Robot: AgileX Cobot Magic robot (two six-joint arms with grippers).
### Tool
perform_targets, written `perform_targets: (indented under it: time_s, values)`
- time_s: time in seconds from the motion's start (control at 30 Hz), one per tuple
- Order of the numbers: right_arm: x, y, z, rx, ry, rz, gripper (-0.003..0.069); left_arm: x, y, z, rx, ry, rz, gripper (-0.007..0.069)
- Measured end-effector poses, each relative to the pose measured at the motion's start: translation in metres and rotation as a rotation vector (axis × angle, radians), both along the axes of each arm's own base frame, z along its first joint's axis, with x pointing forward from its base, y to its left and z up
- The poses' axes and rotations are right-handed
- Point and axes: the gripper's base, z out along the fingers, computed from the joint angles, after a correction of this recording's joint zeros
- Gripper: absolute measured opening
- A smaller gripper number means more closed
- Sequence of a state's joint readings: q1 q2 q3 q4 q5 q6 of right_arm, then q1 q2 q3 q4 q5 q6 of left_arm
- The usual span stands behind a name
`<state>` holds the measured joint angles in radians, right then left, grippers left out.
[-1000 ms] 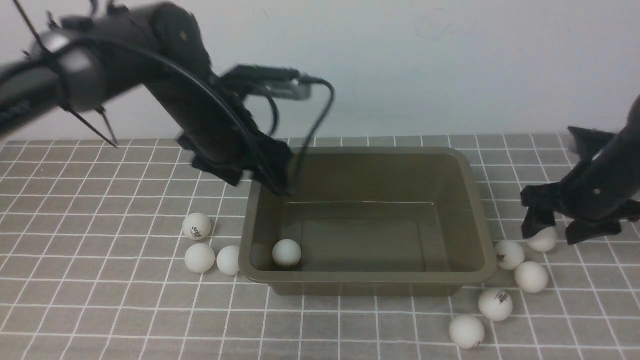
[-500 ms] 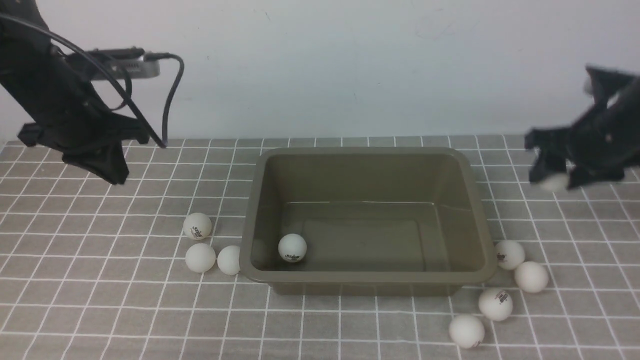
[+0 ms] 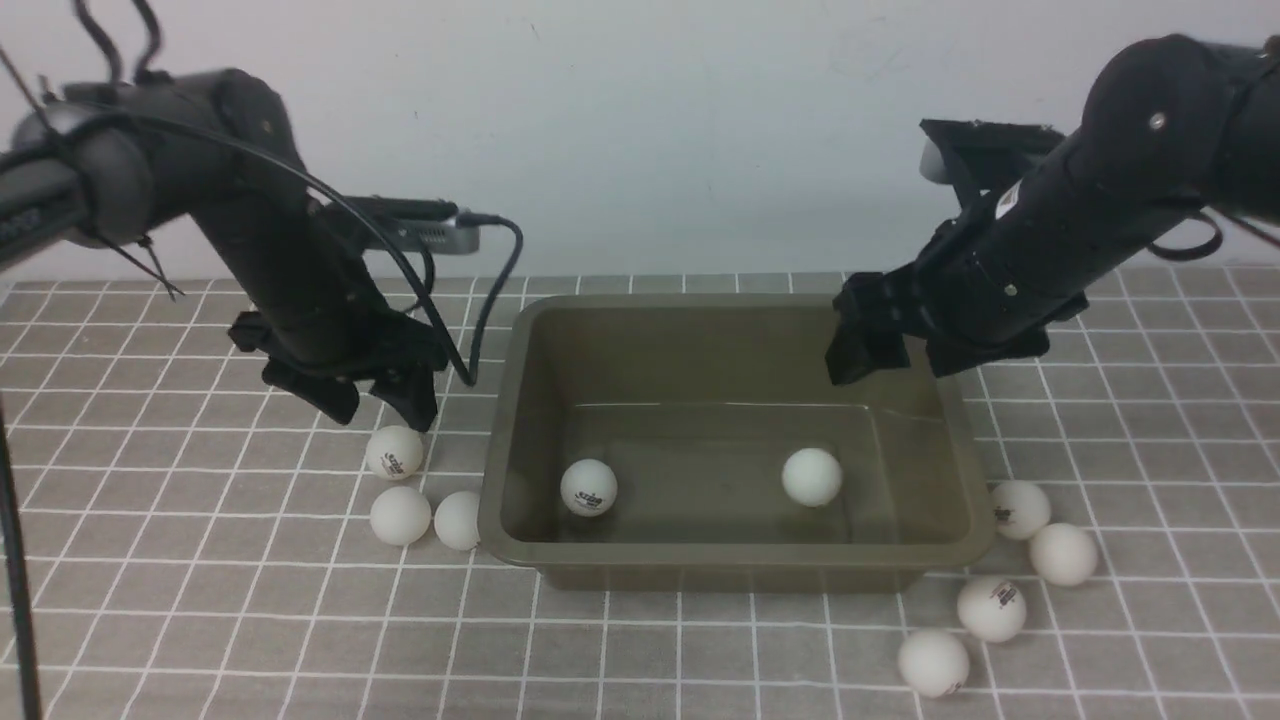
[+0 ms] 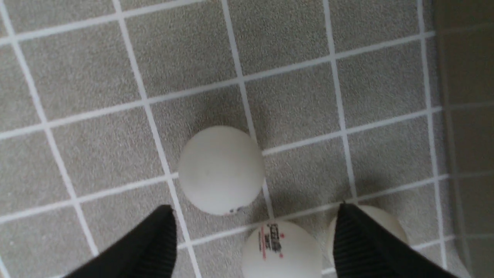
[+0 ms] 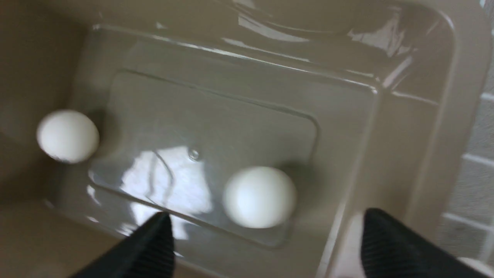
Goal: Put the table tennis balls into the box on the grey coffee tablecloth.
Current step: 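Release the ping pong ball into the bin and lift the gripper away, then reach for and grasp a ping pong ball on the table beside the basket, then drop the ball into the bin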
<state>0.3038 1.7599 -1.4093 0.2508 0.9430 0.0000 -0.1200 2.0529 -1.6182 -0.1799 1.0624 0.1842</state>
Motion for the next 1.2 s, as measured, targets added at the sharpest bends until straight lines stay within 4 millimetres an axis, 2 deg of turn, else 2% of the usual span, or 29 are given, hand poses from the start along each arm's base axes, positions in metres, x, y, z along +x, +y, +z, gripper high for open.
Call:
perform_targets:
  time_s: [0.07, 0.1, 0.3, 0.4, 0.47, 0.5, 0.6, 0.7, 0.8, 0.83, 0.87, 0.93, 1.0, 1.03, 1.07, 1.13, 1.2]
  values:
    - [-0.010, -0.009, 0.019, -0.084, -0.028, 0.044, 0.0633, 0.004, -0.003, -0.016, 0.020, 0.021, -0.001, 0.0571]
    - [-0.011, -0.010, 0.023, -0.091, -0.033, 0.047, 0.0631, 0.004, -0.003, -0.017, 0.021, 0.021, 0.001, 0.0575]
    - [-0.053, -0.046, 0.092, -0.314, -0.190, 0.002, 0.0528, 0.011, -0.001, -0.044, 0.047, 0.037, 0.011, 0.0559]
    - [-0.071, -0.064, 0.112, -0.391, -0.218, -0.079, 0.0474, 0.014, 0.000, -0.051, 0.069, 0.028, 0.004, 0.0466]
    - [-0.078, -0.076, 0.119, -0.414, -0.219, -0.136, 0.0445, 0.014, 0.001, -0.051, 0.080, 0.029, -0.002, 0.0343]
    - [-0.078, -0.083, 0.120, -0.412, -0.213, -0.160, 0.0428, 0.014, 0.002, -0.049, 0.085, 0.040, -0.007, 0.0343]
    - [-0.077, -0.106, 0.110, -0.374, -0.150, -0.245, 0.0386, 0.015, 0.002, -0.036, 0.101, 0.057, -0.020, 0.0346]
    - [-0.079, -0.130, 0.088, -0.298, -0.039, -0.332, 0.0344, 0.017, 0.003, -0.002, 0.099, 0.029, -0.020, 0.0346]
    - [-0.085, -0.156, 0.058, -0.206, 0.069, -0.435, 0.0296, 0.016, -0.007, 0.057, 0.021, -0.089, -0.019, 0.0346]
    - [-0.085, -0.155, 0.056, -0.201, 0.072, -0.435, 0.0294, 0.015, -0.009, 0.063, 0.006, -0.101, -0.023, 0.0346]
    - [-0.086, -0.161, 0.044, -0.167, 0.086, -0.464, 0.0288, 0.012, -0.020, 0.087, -0.053, -0.161, -0.043, 0.0346]
    - [-0.088, -0.160, 0.022, -0.121, 0.107, -0.466, 0.0285, 0.004, -0.042, 0.108, -0.135, -0.205, -0.108, 0.0346]
    - [-0.088, -0.158, 0.011, -0.105, 0.111, -0.455, 0.0290, 0.000, -0.054, 0.112, -0.171, -0.208, -0.147, 0.0346]
    - [-0.085, -0.155, 0.000, -0.076, 0.115, -0.437, 0.0308, -0.005, -0.071, 0.112, -0.191, -0.203, -0.197, 0.0346]
    - [-0.083, -0.153, -0.007, -0.064, 0.128, -0.429, 0.0321, -0.007, -0.080, 0.110, -0.193, -0.197, -0.221, 0.0346]
    - [-0.072, -0.145, -0.026, -0.042, 0.156, -0.381, 0.0370, -0.011, -0.108, 0.097, -0.177, -0.181, -0.289, 0.0346]
    - [-0.064, -0.139, -0.037, -0.043, 0.169, -0.347, 0.0407, -0.012, -0.123, 0.088, -0.152, -0.182, -0.325, 0.0346]
